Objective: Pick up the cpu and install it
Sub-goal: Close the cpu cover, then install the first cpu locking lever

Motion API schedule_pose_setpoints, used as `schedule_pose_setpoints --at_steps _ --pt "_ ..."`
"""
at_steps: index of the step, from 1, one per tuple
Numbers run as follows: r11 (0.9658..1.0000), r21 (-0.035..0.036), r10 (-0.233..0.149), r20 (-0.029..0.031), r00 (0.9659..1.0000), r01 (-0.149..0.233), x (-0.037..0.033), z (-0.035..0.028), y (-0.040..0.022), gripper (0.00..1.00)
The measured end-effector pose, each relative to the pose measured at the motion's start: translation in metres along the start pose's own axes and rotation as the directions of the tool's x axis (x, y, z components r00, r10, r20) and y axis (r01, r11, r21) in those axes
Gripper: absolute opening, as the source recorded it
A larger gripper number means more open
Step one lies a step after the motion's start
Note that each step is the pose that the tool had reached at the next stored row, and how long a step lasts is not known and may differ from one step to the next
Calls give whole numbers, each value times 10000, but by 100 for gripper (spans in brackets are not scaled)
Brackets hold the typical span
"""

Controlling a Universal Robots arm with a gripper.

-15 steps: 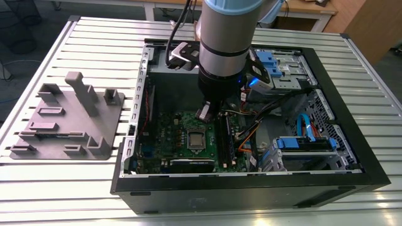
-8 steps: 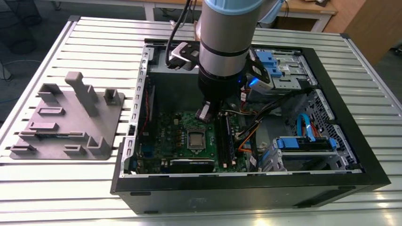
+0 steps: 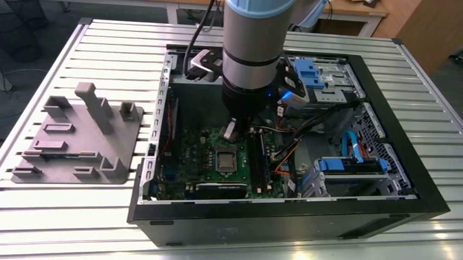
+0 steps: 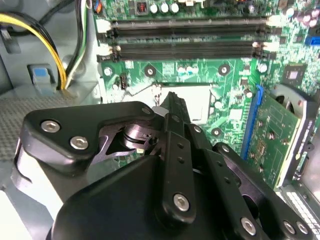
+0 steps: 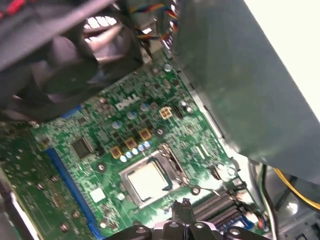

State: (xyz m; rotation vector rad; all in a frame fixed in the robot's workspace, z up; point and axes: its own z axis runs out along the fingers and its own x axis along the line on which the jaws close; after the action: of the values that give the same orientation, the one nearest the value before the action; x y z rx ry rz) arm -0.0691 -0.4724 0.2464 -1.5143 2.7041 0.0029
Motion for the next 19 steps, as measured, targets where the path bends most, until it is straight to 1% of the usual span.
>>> schedule_pose_setpoints --at_steps 4,6,13,19 --pt "10000 11 -1 8 10000 1 79 -2 50 11" --pt "10000 13 -1 10 10000 1 113 -3 59 11" --pt "10000 12 -1 10 10000 1 119 -5 64 11" --pt "10000 13 -1 8 10000 1 118 -37 64 11"
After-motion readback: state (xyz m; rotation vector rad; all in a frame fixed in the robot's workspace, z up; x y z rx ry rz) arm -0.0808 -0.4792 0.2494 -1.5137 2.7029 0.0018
